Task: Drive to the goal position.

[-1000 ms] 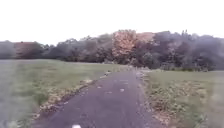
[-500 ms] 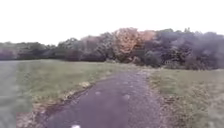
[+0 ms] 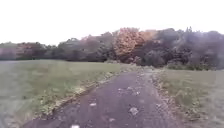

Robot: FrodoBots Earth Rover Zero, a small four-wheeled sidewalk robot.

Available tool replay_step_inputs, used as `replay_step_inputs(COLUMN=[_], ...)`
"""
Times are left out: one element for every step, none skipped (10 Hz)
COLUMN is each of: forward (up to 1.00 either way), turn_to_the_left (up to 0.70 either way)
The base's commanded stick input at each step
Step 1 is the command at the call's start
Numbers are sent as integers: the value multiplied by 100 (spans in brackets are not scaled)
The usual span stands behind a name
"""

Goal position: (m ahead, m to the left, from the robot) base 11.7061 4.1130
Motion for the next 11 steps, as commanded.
replay_step_inputs(forward=[98,98,98,98,98,98,98,98,98,98,98], turn_to_the_left=[-28,-11,0,0,0,0,0,0,0,-38,-38])
